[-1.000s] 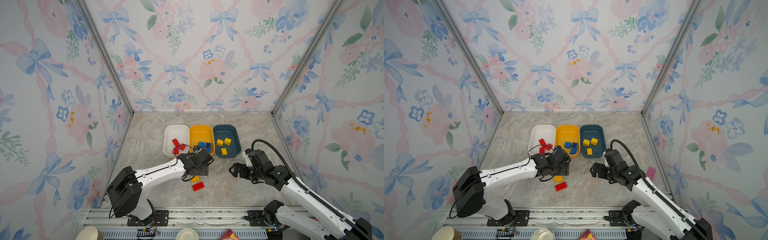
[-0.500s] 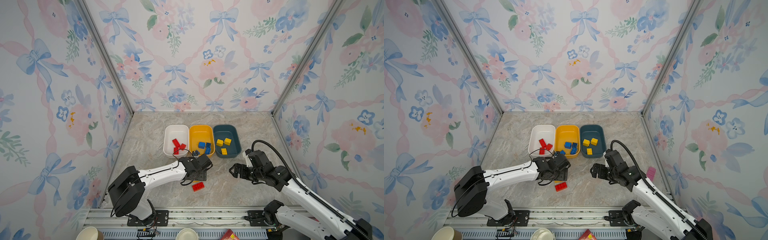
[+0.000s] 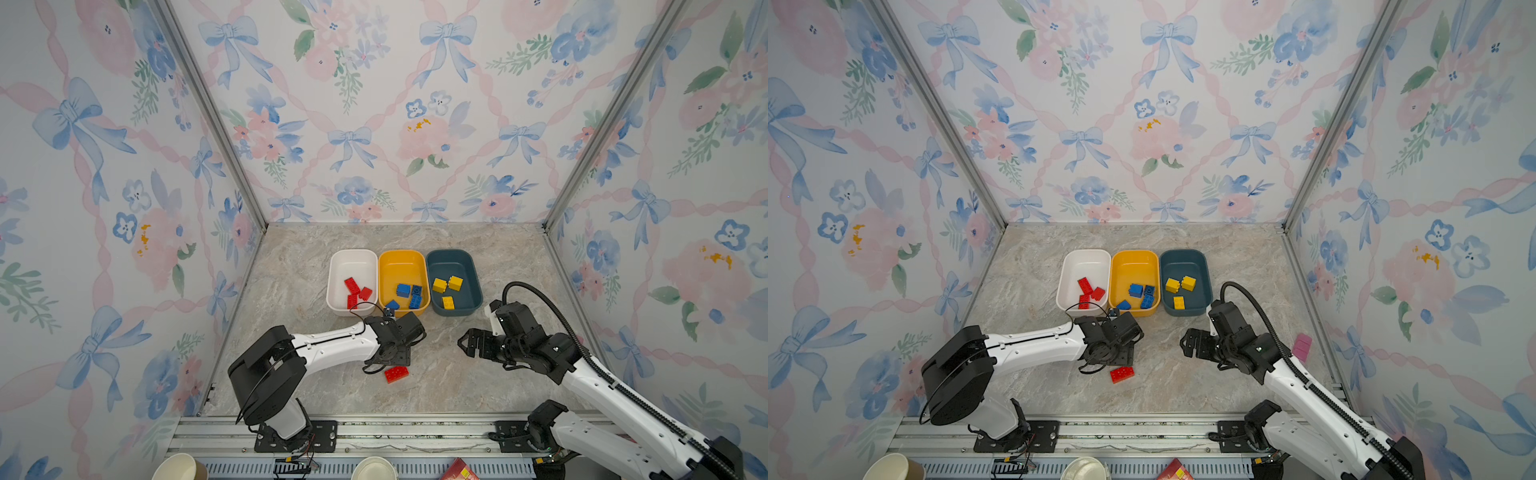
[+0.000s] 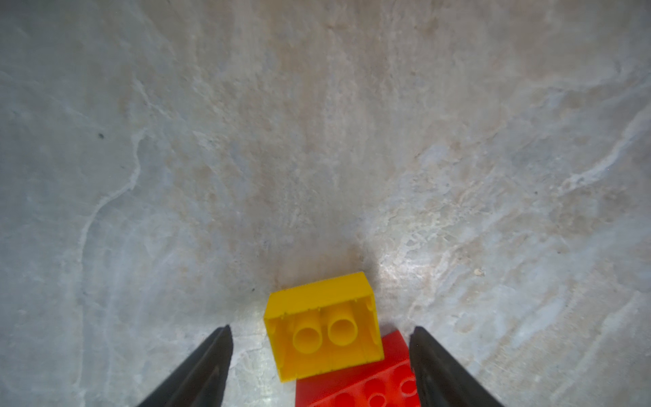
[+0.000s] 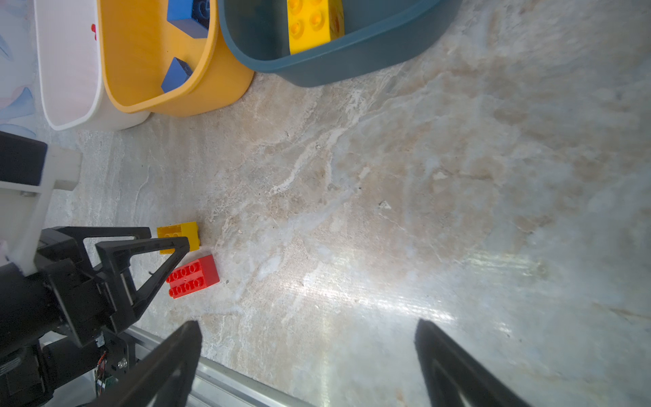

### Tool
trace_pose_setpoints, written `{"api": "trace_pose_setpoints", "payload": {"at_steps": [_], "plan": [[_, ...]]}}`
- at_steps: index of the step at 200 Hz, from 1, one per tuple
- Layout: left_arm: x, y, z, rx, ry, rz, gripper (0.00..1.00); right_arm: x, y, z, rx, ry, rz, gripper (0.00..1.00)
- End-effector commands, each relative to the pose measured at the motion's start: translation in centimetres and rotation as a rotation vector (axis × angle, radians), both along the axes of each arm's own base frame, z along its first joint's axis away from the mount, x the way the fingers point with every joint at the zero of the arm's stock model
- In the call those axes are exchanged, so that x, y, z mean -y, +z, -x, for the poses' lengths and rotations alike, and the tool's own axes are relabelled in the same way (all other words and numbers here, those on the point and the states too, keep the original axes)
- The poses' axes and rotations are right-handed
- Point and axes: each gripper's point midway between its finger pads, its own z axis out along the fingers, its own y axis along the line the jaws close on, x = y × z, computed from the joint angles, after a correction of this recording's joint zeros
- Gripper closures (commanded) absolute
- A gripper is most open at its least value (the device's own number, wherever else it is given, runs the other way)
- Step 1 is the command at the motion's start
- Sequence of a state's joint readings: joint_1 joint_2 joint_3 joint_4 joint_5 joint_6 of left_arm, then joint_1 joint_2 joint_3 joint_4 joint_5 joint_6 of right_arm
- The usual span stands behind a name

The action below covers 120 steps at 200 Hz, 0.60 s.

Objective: Sort the legos into containers by color
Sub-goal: 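Lower the left gripper onto the yellow 2x3 brick and grasp it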

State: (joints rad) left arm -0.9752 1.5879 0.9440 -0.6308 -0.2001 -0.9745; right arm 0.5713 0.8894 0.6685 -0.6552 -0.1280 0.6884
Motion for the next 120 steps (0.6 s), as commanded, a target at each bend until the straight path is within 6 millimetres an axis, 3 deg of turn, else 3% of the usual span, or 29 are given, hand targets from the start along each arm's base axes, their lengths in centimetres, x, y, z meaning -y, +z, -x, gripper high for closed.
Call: {"api": "trace_pose_setpoints", "payload": {"at_steps": [1,64,120], "plan": [[-0.28,-0.92,-0.04,-0.005,0.016,-0.03,0.2,-0.12,-0.14,0.18,0.005,0.013,-0.005,0.03],[0.14,-1.55,-0.26,-0.014,0.014,-0.039,0.32,-0.01,-0.24,0.3,0.002,0.012,-0.003,0.03],[0.23,-1.43,-0.25,-0.014,0.016,-0.033,0.51,-0.06,0.0,0.2,0.007,0.014,-0.004,0.03]]}}
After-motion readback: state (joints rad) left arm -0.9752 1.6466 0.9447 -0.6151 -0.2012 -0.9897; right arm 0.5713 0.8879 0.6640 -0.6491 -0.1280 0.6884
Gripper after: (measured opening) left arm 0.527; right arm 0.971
